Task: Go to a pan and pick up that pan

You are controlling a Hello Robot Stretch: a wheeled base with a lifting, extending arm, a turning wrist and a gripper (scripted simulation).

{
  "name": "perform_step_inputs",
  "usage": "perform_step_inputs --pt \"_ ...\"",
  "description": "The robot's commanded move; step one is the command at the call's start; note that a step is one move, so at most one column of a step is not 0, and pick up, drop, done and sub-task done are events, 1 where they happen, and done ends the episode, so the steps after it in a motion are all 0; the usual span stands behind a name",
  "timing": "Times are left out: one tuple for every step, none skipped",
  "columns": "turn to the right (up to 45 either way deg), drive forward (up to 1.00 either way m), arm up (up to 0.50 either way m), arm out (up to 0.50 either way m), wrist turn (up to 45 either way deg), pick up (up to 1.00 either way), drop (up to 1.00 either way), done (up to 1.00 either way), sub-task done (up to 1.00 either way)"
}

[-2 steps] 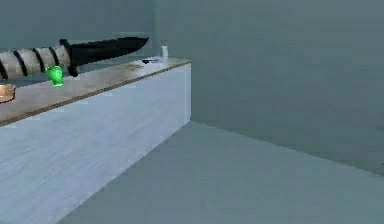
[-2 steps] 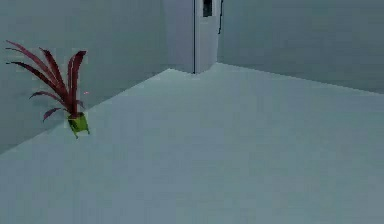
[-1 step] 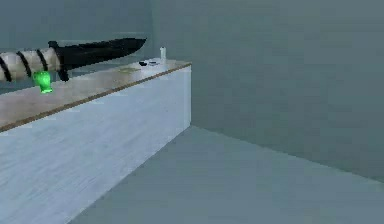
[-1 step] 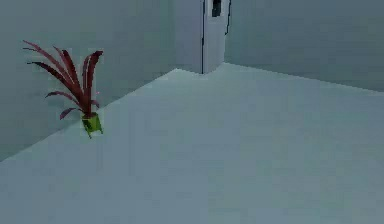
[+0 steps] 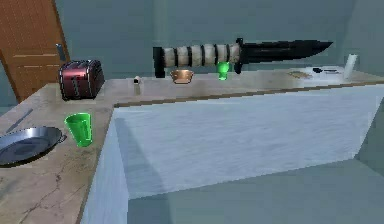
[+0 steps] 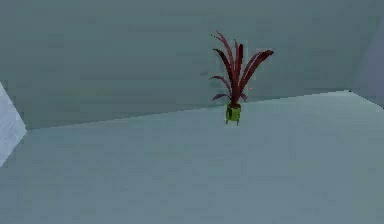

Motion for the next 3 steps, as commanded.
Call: perform_step_inputs --pt "-6.0 0.0 0.0 0.0 0.0 0.0 0.0 0.0 0.0" --pt "0.0 0.3 0.0 0.0 0.0 0.0 0.0 0.0 0.0" --pt "-45.0 0.0 0.0 0.0 0.0 0.0 0.0 0.0 0.0"
